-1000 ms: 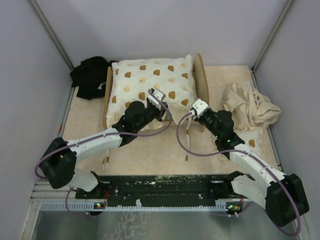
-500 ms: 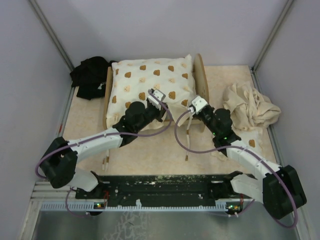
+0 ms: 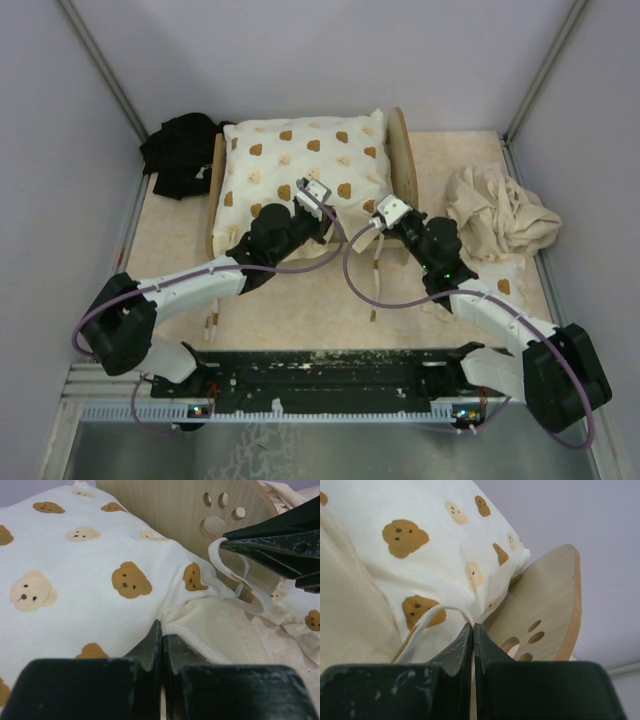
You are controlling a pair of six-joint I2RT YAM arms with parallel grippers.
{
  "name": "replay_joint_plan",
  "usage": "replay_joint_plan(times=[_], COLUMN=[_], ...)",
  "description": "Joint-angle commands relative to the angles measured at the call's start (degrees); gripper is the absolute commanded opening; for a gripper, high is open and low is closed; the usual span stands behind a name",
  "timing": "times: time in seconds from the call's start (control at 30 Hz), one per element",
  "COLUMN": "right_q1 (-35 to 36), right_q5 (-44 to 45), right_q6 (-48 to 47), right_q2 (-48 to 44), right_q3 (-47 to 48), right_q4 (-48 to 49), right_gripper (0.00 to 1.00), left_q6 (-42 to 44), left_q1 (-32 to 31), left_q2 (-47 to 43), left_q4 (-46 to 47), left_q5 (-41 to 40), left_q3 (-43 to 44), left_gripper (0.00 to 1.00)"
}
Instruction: Set up the pet bed
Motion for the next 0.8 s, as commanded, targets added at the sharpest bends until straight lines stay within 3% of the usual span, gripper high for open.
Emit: replay_joint_plan(times=[0.0, 0.1, 0.5, 0.77], right_q1=[0.8, 0.8, 2.4, 4.6], right_q5=[0.5, -0.3, 0.9, 4.6], right_q6=[-5.1, -6.6, -8.3, -10.9], right_q2=[0.0, -0.1, -1.0, 0.8], right_q3=[7.0, 9.1, 2.3, 2.4], right_q4=[0.2, -2.8, -7.9, -5.8], right_gripper=[0.0, 0.0, 0.0, 0.0], left_q6=[-0.6, -0.8, -1.0, -1.2], left_q1=[0.3, 0.2, 0.3, 0.3], left_q2=[0.6, 0.7, 0.6, 0.1], left_q4=[2.6, 2.9, 3.7, 4.0], left_q5=[-0.4, -0.6, -0.8, -1.0], left_q3=[-0.2, -0.6, -1.5, -2.1], left_gripper=[0.0, 0.0, 0.0, 0.0])
